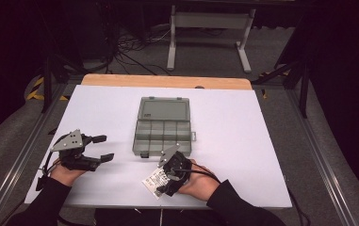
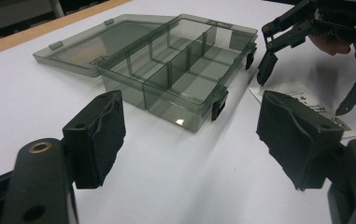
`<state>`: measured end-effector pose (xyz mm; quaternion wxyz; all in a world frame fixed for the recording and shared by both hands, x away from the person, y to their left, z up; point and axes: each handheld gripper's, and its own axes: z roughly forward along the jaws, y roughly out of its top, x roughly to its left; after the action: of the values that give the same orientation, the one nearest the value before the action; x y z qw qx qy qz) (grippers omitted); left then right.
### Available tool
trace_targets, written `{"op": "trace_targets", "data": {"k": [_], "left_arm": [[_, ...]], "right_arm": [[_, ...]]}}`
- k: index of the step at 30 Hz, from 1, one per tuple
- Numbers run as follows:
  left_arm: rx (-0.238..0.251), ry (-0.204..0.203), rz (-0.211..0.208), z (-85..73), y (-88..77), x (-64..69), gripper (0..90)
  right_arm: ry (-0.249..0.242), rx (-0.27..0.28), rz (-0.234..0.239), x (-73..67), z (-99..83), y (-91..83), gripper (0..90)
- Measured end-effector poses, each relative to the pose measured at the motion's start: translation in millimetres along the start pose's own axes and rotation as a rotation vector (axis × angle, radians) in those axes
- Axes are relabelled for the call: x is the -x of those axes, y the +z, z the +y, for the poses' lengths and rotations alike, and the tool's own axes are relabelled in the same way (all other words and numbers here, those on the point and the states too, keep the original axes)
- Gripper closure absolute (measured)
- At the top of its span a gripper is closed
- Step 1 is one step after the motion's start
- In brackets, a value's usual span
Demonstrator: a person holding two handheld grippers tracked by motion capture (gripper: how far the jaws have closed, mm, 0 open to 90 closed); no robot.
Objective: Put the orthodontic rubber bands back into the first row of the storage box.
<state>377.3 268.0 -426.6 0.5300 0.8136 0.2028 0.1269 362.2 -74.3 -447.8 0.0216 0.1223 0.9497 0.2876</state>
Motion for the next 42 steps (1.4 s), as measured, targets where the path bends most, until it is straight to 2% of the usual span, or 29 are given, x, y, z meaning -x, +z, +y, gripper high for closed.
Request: {"op": "trace_targets", "data": {"k": [7, 10, 17, 22, 27, 30, 37, 38, 39, 42], "left_arm": [[-0.001, -0.007, -0.004, -0.2, -0.1, 0.1, 24.2], [-0.003, -0.002, 0.002, -0.1, 0.0, -0.1, 24.2], [-0.004, -0.004, 0.000, -0.1, 0.3, 0.0, 24.2], [-0.007, -0.007, -0.004, -0.1, 1.0, 0.2, 24.3], [-0.007, -0.006, -0.005, -0.1, 1.2, 0.3, 24.2], [-0.007, -0.003, -0.007, -0.1, 1.4, 0.2, 24.2], [-0.007, -0.004, -0.007, -0.1, 1.1, 0.3, 24.2], [-0.007, -0.004, -0.007, -0.1, 1.1, 0.3, 24.2], [-0.007, -0.004, -0.007, -0.1, 1.1, 0.3, 24.2], [-0.007, -0.005, -0.008, -0.2, 0.9, 0.2, 24.2]], "right_arm": [[0.002, -0.015, -0.009, -1.0, 0.7, 4.4, 4.6], [-0.013, -0.021, -0.011, -2.8, 1.1, 6.0, 2.7], [-0.021, -0.026, -0.020, -5.6, 2.1, 7.2, 3.5], [-0.046, -0.032, -0.021, -8.6, 3.8, 5.6, 9.8], [-0.050, -0.033, -0.018, -9.9, 4.6, 3.9, 16.2], [-0.042, -0.031, -0.020, -10.5, 4.8, 1.2, 26.8], [-0.063, -0.038, -0.005, -10.7, 7.6, -3.9, 56.0], [-0.069, -0.038, 0.003, -10.3, 7.8, -5.6, 75.1], [-0.061, -0.039, 0.048, -10.2, 7.1, -5.2, 77.6], [-0.047, -0.030, 0.060, -8.4, 6.0, -5.7, 81.9]]}}
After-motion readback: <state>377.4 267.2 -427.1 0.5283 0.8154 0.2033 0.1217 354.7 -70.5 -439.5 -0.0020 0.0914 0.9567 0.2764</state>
